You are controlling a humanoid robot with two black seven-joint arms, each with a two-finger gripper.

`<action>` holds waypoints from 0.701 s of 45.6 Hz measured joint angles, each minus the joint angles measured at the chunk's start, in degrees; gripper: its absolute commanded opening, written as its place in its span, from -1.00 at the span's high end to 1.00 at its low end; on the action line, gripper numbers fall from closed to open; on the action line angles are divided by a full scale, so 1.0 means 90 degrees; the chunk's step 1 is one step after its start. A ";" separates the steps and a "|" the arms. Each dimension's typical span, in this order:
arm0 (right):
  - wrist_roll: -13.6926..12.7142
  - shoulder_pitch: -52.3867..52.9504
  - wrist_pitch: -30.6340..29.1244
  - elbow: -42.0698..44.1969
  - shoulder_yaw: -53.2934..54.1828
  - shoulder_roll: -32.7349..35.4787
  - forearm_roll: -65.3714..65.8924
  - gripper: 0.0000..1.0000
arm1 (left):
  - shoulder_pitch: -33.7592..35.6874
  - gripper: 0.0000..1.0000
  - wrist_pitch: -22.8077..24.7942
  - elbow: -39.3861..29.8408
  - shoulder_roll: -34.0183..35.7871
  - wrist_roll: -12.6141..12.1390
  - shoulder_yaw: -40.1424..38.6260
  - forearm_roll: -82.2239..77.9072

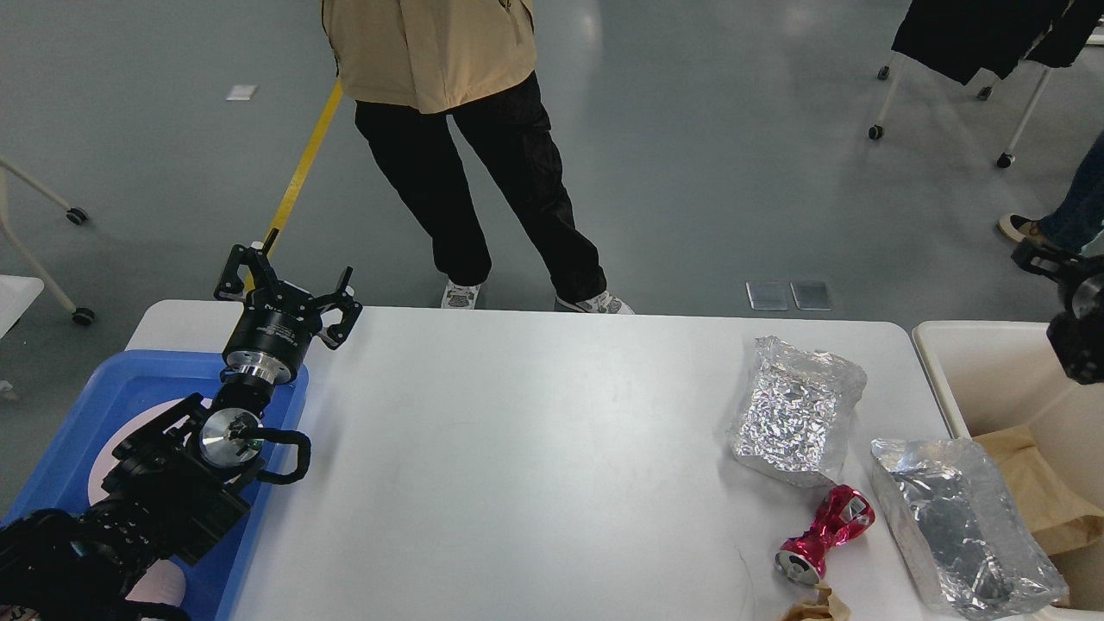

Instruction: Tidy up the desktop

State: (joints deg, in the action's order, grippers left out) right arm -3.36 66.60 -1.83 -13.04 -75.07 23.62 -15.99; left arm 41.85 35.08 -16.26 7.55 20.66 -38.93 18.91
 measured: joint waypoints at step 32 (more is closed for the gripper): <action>0.0208 0.5724 -0.0774 -0.9327 0.0481 -0.0060 0.1948 -1.00 | 0.0000 -0.99 0.0000 0.0000 -0.0004 0.0000 -0.0001 -0.0002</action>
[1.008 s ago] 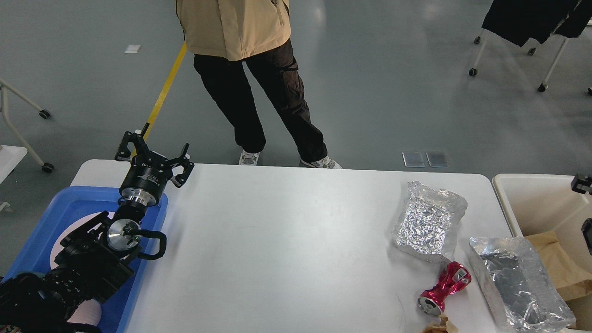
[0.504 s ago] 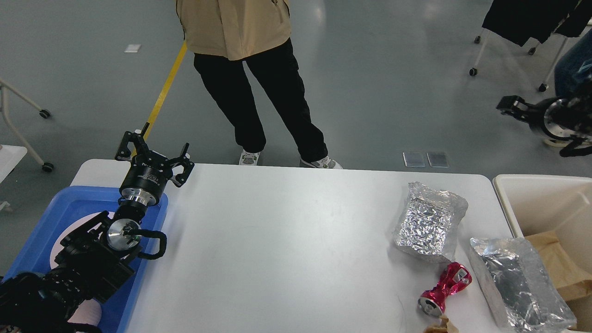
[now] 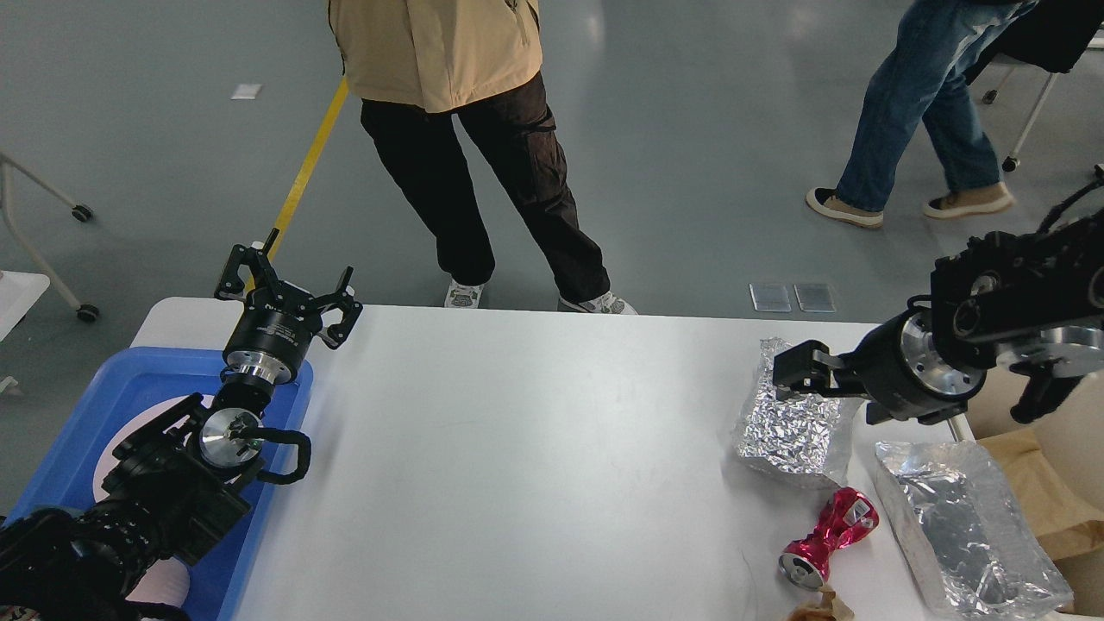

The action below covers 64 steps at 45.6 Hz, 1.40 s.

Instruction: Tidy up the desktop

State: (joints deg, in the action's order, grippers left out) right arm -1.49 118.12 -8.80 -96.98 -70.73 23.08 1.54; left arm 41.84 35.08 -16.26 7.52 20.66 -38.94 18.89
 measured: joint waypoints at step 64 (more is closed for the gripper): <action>0.1338 -0.5801 0.3863 0.2645 -0.0136 0.0511 0.1478 0.85 | -0.0003 -0.99 0.0009 0.0000 -0.0009 0.0000 0.0000 0.0002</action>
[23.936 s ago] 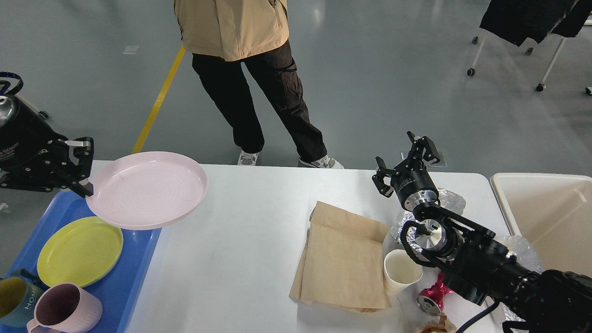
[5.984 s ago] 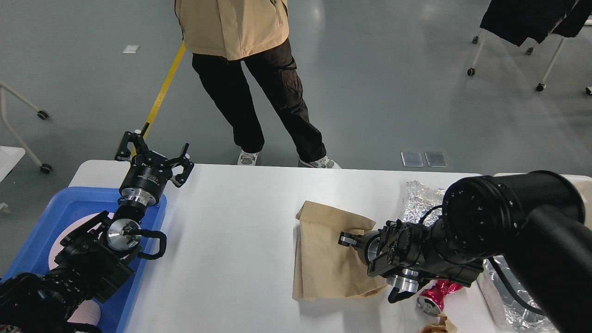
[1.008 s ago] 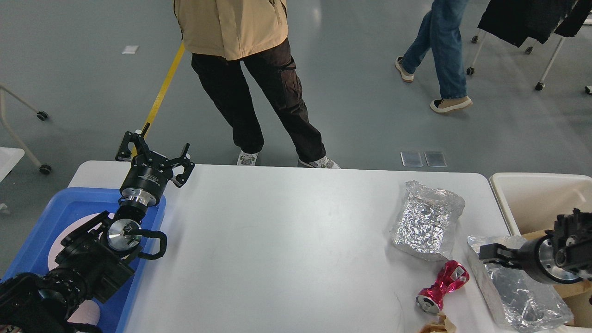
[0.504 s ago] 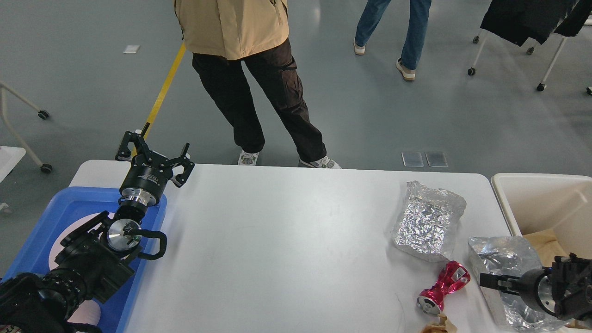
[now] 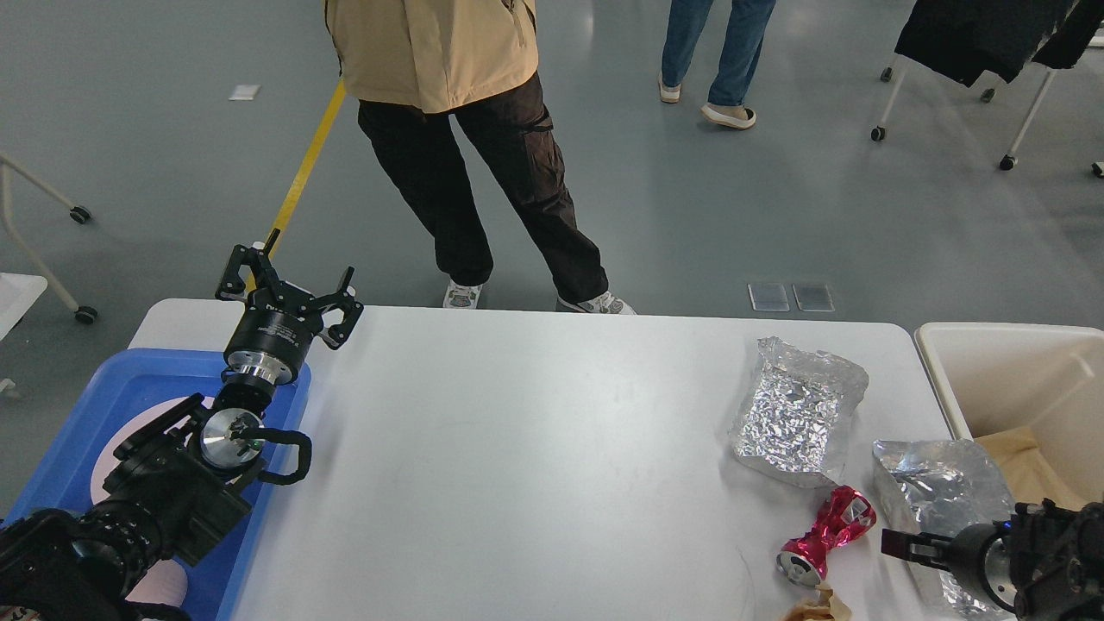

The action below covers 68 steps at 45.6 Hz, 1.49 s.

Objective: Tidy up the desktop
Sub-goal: 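Grasp the foil sheet with the right gripper and drop it in the bin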

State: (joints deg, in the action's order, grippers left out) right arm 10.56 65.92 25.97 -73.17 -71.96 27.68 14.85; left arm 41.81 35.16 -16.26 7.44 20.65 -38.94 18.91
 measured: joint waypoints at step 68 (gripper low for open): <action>-0.0002 0.0286 0.0269 0.0200 -0.0063 0.0633 -0.0244 1.00 | 0.0003 -0.99 0.0000 0.0000 -0.0006 0.0000 0.0000 -0.0003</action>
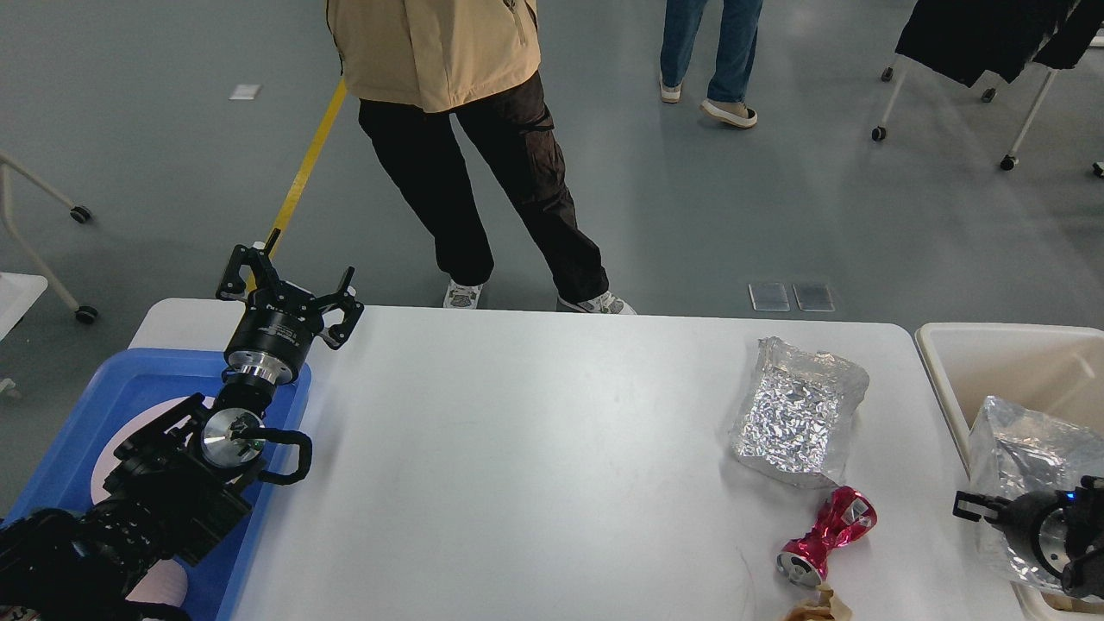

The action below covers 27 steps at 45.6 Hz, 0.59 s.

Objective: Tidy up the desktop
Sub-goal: 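Grasp the foil sheet with the right gripper and drop it in the bin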

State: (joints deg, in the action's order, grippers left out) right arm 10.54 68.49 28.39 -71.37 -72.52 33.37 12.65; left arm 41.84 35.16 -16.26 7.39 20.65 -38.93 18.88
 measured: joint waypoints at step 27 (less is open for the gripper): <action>0.0026 0.5055 -0.3495 -0.1222 -0.0155 0.0404 0.0229 1.00 | 0.0000 -0.99 0.0000 0.0000 0.0011 0.0000 0.0000 0.0002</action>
State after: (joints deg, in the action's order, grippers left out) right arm 10.77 113.98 -3.06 -82.37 -73.92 37.01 14.71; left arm 41.83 35.16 -16.26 7.49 20.65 -38.93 18.90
